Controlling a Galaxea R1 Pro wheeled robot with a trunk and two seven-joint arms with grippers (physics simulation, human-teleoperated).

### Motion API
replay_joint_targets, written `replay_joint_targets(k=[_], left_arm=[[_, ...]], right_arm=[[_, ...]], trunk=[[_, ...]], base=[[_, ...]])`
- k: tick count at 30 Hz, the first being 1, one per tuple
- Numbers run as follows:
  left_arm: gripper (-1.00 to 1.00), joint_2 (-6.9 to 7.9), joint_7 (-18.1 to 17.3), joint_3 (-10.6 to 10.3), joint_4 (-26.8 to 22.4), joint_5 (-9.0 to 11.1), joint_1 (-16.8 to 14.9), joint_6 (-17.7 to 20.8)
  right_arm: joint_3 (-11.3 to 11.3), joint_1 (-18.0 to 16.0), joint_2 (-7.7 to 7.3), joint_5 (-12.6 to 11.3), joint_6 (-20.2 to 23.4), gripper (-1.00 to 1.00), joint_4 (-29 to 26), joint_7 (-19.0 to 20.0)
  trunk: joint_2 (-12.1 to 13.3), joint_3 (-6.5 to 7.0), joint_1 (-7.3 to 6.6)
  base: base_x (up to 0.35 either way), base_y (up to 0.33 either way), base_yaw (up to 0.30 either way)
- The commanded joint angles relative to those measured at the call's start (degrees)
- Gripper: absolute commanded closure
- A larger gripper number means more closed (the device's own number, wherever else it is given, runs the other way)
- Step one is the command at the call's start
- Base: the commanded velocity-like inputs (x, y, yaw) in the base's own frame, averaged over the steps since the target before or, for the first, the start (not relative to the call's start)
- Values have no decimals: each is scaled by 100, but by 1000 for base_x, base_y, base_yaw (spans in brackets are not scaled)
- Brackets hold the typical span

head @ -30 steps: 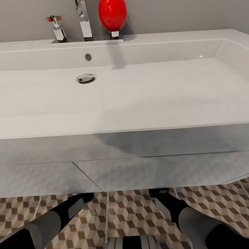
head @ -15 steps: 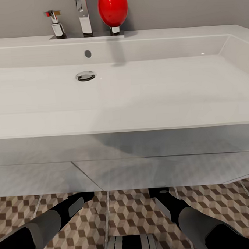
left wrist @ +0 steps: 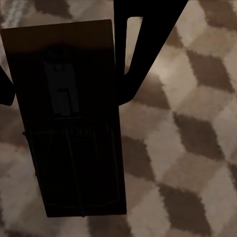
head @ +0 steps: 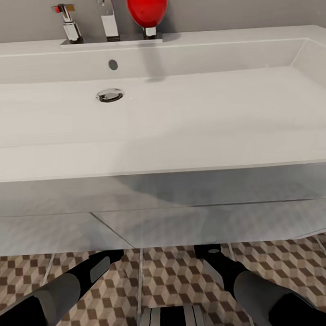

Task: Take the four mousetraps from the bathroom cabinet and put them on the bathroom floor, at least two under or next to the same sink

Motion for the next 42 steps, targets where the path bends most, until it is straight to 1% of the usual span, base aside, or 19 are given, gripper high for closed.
replay_joint_targets(k=[1,8,27,42], left_arm=[[100,7,46,-35,-23,22,-3,19],[100,18,46,-39,-23,22,-3,10],[100,33,46,-38,-23,22,-4,-25],[100,53,46,-35,-23,22,-136,-35]], right_arm=[[48,-2,-1,-31,36,100,-12,-30],[51,-2,2,-31,36,100,-12,-27],[50,-2,8,-31,36,100,-12,-27],[54,-2,9,-29,33,100,-12,-27]], trunk=[[-2,-12,-1],[-2,-53,-1],[-2,-57,-1],[-2,-57,-1]], base=[[0,0,0],[0,0,0],[0,0,0],[0,0,0]])
